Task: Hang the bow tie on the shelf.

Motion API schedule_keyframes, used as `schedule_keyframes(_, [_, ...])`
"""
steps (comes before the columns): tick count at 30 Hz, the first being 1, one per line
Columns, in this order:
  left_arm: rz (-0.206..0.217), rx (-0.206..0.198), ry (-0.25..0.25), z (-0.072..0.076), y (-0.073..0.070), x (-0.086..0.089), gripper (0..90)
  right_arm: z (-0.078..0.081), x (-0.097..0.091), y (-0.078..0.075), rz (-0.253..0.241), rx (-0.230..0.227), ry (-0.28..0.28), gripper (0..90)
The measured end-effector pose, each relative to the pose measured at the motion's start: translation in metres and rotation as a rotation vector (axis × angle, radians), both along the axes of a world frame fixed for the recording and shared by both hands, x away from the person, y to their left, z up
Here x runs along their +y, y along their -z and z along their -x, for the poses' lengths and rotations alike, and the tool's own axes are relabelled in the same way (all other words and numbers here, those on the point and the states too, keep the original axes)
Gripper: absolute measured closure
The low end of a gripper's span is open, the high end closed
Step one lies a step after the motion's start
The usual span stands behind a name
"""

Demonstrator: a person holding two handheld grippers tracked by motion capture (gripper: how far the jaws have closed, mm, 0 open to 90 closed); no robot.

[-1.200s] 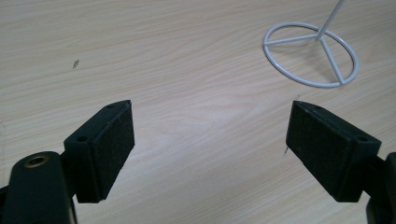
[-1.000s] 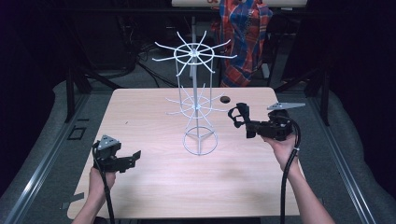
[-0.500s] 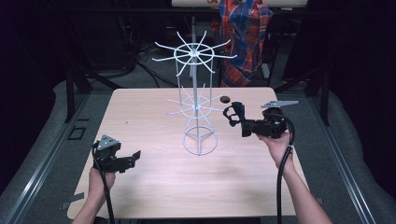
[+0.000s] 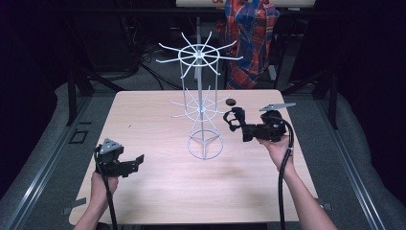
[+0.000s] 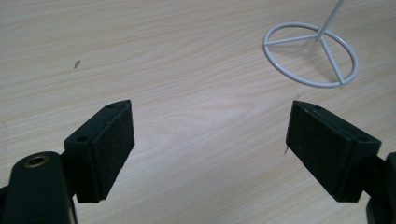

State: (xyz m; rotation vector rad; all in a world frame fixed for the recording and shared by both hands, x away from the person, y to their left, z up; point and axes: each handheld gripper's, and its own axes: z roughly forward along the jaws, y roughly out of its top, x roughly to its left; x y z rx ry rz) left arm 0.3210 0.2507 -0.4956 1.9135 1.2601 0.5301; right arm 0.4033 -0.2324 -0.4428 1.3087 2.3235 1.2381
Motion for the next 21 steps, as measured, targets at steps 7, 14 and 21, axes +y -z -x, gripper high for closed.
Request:
schedule_keyframes(7, [0.002,0.000,0.001,0.000,0.000,0.000,15.7,-0.004,0.008,0.003,0.001,0.008,-0.009,76.0])
schedule_keyframes(14, [0.001,0.000,0.004,0.000,0.000,0.000,15.7,-0.009,0.012,0.006,0.000,0.018,-0.007,75.9])
schedule_keyframes(21, [0.003,0.001,0.002,0.000,0.000,0.000,15.7,-0.013,0.016,0.009,-0.002,0.028,-0.001,75.9])
